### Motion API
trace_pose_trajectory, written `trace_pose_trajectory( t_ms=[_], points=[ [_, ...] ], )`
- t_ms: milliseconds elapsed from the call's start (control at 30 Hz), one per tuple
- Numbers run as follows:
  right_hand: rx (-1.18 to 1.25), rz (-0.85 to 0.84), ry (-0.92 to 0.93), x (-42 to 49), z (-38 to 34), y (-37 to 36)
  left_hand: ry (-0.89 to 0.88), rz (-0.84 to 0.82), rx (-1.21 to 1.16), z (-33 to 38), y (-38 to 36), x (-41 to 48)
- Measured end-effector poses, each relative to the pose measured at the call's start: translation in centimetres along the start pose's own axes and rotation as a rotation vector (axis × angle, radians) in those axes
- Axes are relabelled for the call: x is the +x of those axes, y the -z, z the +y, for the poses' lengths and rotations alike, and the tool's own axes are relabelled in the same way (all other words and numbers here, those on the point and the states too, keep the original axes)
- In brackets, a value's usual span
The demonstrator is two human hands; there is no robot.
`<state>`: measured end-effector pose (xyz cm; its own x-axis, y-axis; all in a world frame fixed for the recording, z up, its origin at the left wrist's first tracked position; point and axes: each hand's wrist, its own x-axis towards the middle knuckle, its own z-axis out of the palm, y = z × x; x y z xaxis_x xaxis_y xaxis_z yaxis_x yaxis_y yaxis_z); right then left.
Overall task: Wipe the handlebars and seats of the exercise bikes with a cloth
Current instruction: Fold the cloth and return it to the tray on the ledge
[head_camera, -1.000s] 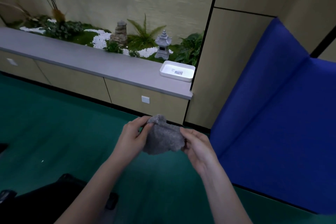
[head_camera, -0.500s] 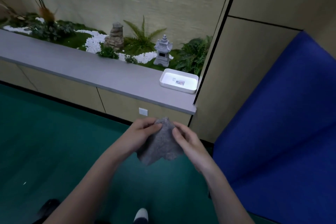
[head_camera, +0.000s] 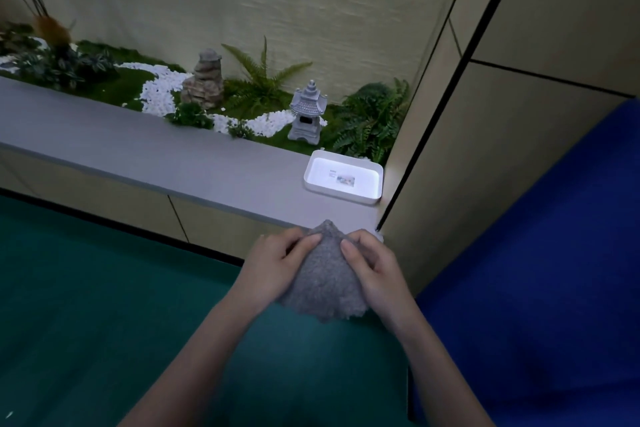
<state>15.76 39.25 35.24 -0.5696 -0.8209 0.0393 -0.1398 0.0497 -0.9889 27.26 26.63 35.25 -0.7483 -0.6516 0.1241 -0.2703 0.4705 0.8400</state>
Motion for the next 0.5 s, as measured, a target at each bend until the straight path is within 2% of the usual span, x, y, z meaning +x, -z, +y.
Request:
trace_pose_trajectory(
  t_ms=[100, 167, 267, 400, 500],
  points=[
    [0.197, 0.043, -0.125, 2.3, 0.3, 0.6, 0.122, -0.039, -0.295, -0.6, -0.5, 2.2],
    [0.437, 0.071, -0.300, 4.2, 1.2, 0.8, 0.209, -0.057, -0.483, -0.8, -1.2, 3.8],
    [0.731, 0.010, -0.527, 7.2, 2.4, 0.9, 0.283, -0.021, -0.676, -1.2, -2.2, 6.7],
    [1.003, -0.024, -0.593, 11.4, 4.2, 1.4, 0.281, 0.068, -0.724, -1.2, -3.3, 11.7],
    [1.106, -0.058, -0.689, 14.6, 5.4, 1.4, 0.254, 0.146, -0.696, -1.1, -4.6, 15.7]
  ],
)
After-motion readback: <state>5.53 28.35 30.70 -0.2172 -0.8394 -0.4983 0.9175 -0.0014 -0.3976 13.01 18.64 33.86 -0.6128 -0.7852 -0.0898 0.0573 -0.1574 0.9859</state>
